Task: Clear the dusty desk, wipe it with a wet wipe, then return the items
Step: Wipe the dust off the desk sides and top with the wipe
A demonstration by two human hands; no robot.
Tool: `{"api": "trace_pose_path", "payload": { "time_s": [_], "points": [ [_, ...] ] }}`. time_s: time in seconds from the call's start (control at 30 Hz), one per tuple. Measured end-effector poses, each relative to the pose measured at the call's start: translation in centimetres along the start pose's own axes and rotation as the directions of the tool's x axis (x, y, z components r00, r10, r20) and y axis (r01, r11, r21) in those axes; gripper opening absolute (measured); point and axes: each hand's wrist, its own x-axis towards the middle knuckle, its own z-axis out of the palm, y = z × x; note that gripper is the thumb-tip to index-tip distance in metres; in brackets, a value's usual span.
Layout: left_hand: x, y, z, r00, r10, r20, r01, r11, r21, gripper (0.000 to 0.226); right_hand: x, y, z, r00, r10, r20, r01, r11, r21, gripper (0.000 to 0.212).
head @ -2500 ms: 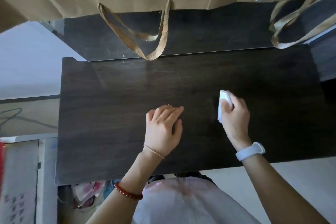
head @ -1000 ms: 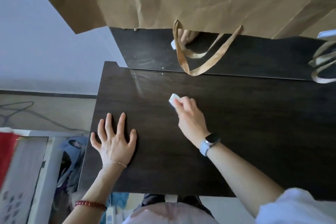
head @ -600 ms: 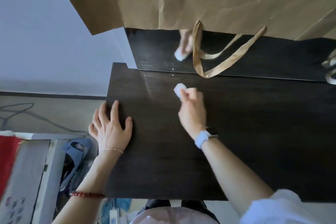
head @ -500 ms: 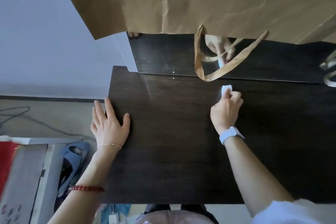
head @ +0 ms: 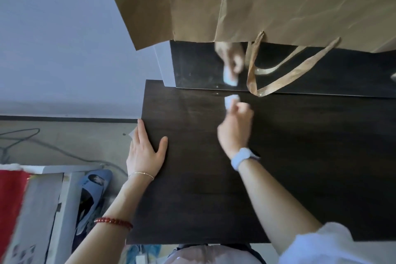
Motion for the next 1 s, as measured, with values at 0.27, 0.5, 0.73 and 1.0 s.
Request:
{"api": "trace_pose_path", "payload": {
  "time_s": [0.27,0.5,0.73,1.0],
  "points": [
    [0.0,-0.2,0.1,1.000,0.002,-0.012,-0.002,1.000,-0.005,0.077,0.8,-6.6,2.1,0.959,-0.203,0.196,0.210,0.978,-0.017,0.045],
    [0.0,-0.2,0.1,1.000,0.004,-0.023,-0.005,1.000,-0.018,0.077,1.9,0.3,-0.4,0.996,0.014,0.090,-0.003,0.993,-0.116,0.051],
    [0.5,-0.9,-0.3,0.999,0.027,0.038,-0.019,0.983,-0.180,0.071,1.2,-8.6,2.7,0.936,-0.239,0.257,0.248,0.969,-0.005,0.049],
    [0.7,-2.0,-1.2,0.986,0.085,0.142,-0.027,0.928,-0.371,0.069,1.3,-12.3,4.1,0.850,-0.396,0.346,0.403,0.914,0.055,0.046]
  ]
}}
